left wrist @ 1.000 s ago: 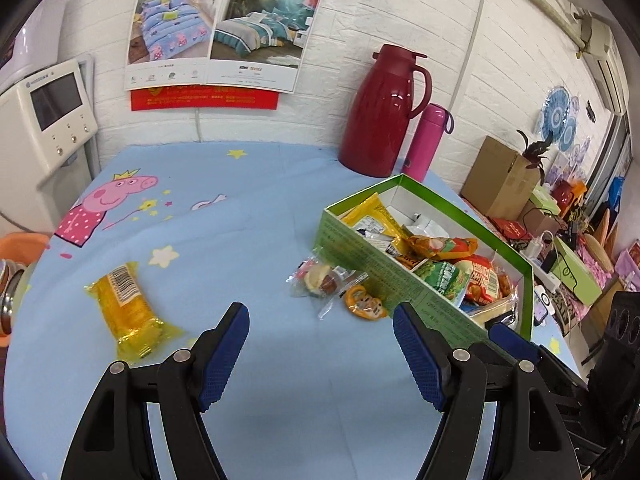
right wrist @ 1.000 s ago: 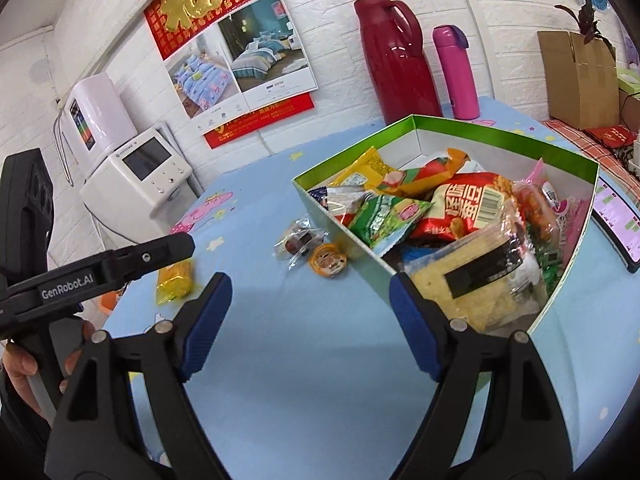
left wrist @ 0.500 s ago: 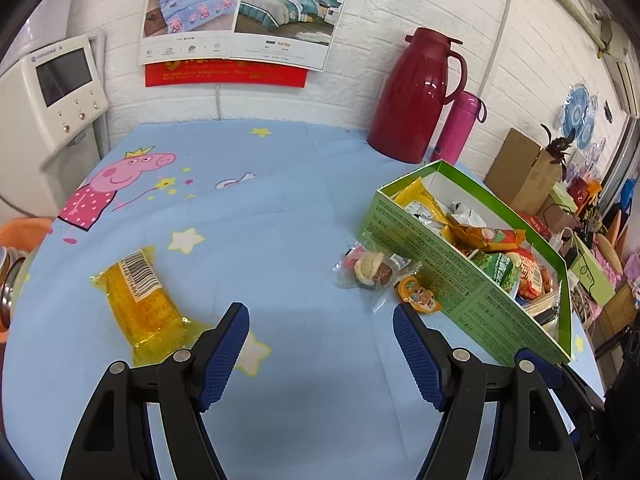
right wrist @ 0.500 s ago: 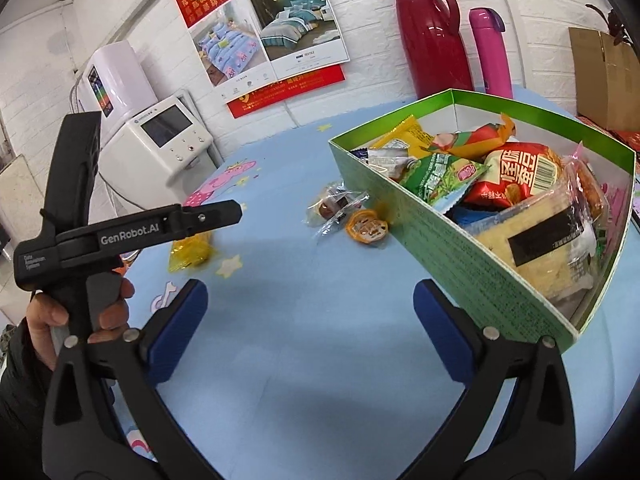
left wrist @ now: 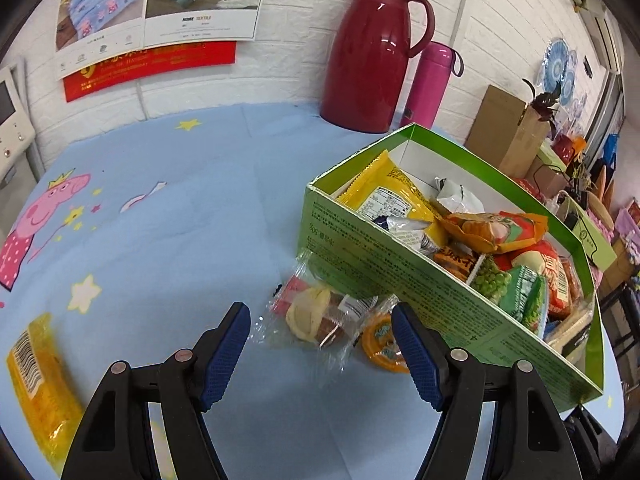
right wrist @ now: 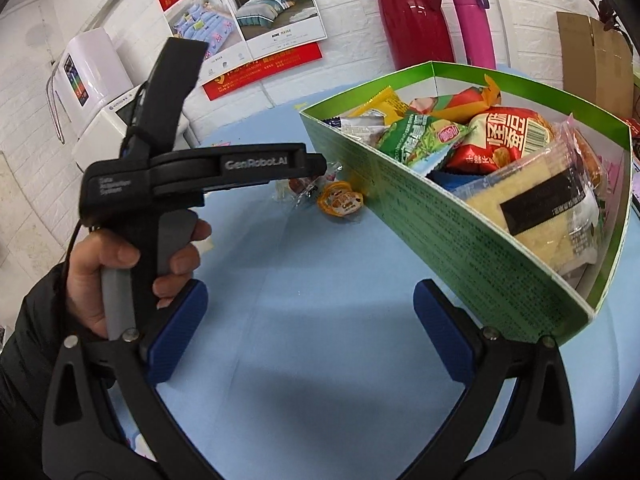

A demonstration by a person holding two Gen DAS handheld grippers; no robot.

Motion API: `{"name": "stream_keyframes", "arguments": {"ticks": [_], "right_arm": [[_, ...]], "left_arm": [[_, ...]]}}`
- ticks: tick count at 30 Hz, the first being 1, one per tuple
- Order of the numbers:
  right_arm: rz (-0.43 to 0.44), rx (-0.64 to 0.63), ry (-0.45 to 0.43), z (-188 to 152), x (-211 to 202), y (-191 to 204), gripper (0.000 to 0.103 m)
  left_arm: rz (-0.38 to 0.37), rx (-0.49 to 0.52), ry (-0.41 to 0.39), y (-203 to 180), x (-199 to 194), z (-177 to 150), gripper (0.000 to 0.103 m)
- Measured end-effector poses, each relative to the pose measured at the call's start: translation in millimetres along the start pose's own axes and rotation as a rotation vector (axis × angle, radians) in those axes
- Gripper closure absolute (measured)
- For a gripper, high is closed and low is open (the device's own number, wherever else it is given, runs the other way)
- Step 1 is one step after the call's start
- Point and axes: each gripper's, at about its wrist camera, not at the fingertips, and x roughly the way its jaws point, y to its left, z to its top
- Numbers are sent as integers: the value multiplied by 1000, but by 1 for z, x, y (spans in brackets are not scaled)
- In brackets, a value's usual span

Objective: Organize snacks
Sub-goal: 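Grasp the clear round-cookie packet with the left tool, then grasp the orange cup snack with the right tool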

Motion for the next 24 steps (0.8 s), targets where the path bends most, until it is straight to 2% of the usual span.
{"name": "stream_keyframes", "arguments": {"ticks": [1,2,5,9,14,19,20,24], "right_arm": [[7,3,5,0,1,-1,1],[13,5,7,0,2,-1,1],[15,12,6,-1,2,-3,1],[-7,29,12,-1,3,-3,1],[-67,45,27,6,10,8,1],[-142,71,-2,32,30,21,1],[-158,78,0,38,38,23,2],[-230,80,20,52,69,24,26]], "left_arm": [[-23,-4,21,2,8,2,50],[-50,-12,21,4,10,2,51],[-67,-27,17,12,2,-5,66],[-100,-70,6,28,-29,-34,69],[-100,-96,-15,49,-68,-72,70],[-43,-85,-49,62,-91,-88,73],[-51,-94,-51,66,-93,-88,74],[-60,-101,-66,72,-100,-88,74]]}}
